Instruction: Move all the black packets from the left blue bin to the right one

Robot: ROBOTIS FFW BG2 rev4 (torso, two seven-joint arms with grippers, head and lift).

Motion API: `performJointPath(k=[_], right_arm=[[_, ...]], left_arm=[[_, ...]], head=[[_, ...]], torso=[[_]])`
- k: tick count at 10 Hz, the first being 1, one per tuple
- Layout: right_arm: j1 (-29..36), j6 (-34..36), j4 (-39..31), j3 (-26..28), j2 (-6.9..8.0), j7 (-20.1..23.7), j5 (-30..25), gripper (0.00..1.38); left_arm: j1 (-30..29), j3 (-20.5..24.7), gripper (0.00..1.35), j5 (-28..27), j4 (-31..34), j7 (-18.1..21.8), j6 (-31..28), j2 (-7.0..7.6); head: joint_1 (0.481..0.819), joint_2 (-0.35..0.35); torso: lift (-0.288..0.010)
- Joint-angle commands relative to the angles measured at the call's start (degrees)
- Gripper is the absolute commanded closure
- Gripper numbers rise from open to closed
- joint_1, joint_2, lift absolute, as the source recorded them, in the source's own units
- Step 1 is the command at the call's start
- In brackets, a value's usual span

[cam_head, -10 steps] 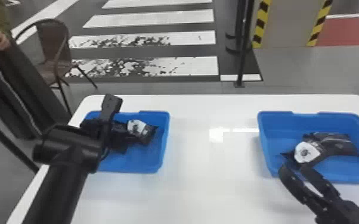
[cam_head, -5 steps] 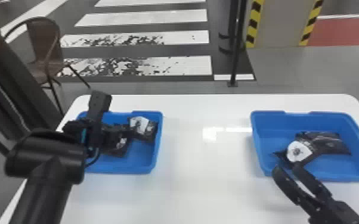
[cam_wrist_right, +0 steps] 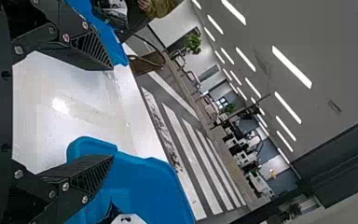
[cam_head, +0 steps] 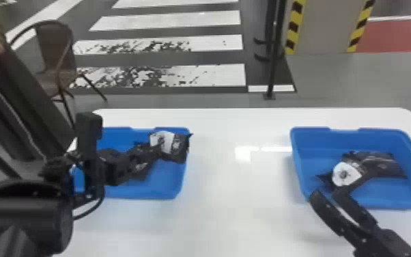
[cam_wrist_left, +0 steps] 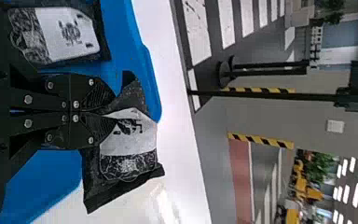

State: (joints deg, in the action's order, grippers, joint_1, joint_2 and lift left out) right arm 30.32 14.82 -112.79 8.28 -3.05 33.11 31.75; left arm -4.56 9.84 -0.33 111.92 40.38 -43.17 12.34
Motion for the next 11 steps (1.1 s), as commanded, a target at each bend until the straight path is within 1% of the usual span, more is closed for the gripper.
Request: performJointPath(k=[1, 3, 4, 7, 11], right_arm=[[-1.1, 1.5, -0.8, -0.7, -0.03, 0.5, 0.7, 0.38], [-2.2, 3.3, -1.5, -2.6, -0.38, 0.7, 2.5, 0.38], [-2.8, 4.2, -1.3, -3.7, -0.64, 0.8, 3.3, 0.38], [-5.0, 4.9, -0.9, -6.8, -1.17, 0.8, 5.2, 0.38], [-9.9, 4.9, 2.2, -11.3, -1.34, 0.7, 6.3, 0.38]], left_arm=[[-3.4, -0.4, 1.20, 7.2, 0.8, 0.4, 5.6, -0.30], [-5.1, -2.5, 1.20, 10.7, 0.8, 0.8, 9.6, -0.92], [-5.4, -3.8, 1.20, 11.9, 0.8, 0.8, 10.0, -1.09], [-4.7, -7.3, 1.20, 13.8, 0.6, 0.6, 9.4, -1.09], [-2.6, -12.7, 1.20, 16.3, 0.4, 0.2, 9.1, -1.01]], head=[[0.695, 0.105], [0.695, 0.070], [0.695, 0.059], [0.695, 0.045], [0.695, 0.033]], torso=[[-0.140], [-0.140], [-0.140], [-0.140], [-0.140]])
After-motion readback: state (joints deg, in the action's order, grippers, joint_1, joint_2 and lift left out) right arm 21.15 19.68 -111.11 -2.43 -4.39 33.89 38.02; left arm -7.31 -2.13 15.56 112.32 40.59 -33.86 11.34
